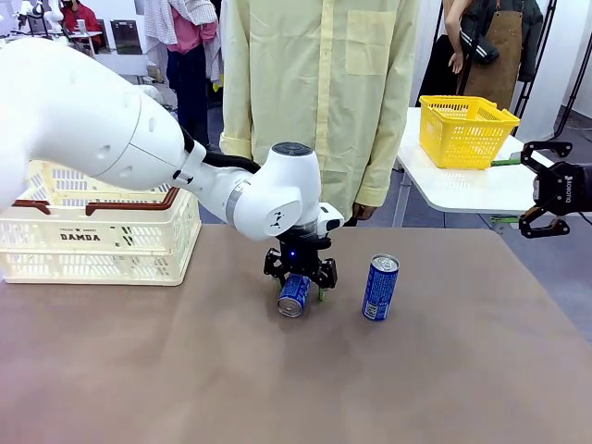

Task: Place the drinks into the Shopping basket.
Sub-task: Pick up one drink and place it into the Shopping basket.

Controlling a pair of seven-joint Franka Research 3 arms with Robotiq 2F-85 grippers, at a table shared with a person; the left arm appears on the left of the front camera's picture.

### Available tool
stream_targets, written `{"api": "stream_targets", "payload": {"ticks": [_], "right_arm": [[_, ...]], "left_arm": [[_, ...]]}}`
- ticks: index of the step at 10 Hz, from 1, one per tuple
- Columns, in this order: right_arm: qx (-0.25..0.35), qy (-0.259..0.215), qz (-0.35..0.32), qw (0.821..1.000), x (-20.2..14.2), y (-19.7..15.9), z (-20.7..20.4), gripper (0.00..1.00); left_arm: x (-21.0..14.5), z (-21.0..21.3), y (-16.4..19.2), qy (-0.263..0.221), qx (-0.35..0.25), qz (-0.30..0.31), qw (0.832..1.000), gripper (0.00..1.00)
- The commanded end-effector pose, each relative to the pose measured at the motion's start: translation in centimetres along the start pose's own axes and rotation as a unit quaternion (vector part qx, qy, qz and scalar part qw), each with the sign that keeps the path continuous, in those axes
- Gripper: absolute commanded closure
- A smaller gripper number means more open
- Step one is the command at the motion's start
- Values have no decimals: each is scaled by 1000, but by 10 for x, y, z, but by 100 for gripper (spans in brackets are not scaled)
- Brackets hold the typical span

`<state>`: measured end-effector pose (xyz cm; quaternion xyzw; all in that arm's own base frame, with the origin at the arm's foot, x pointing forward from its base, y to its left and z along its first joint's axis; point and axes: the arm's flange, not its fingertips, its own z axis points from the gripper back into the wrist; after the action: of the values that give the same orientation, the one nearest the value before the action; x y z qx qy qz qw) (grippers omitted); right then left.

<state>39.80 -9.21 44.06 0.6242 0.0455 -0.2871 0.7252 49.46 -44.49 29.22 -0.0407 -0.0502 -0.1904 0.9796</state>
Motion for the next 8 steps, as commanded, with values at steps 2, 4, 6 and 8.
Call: {"api": "stream_targets", "payload": {"ticks": [2,4,6,8], "right_arm": [[-3,4,2,1000,-1,3,2,0],[-3,4,2,1000,-1,3,2,0],[-3,4,2,1000,-1,3,2,0],[-3,4,2,1000,-1,3,2,0]], "left_arm": [[5,-1,2,16,1,4,1000,0],[7,-3,1,24,13,5,1000,0],[7,-2,0,27,18,-3,999,100],[8,-4,-3,29,10,-8,999,100]]}}
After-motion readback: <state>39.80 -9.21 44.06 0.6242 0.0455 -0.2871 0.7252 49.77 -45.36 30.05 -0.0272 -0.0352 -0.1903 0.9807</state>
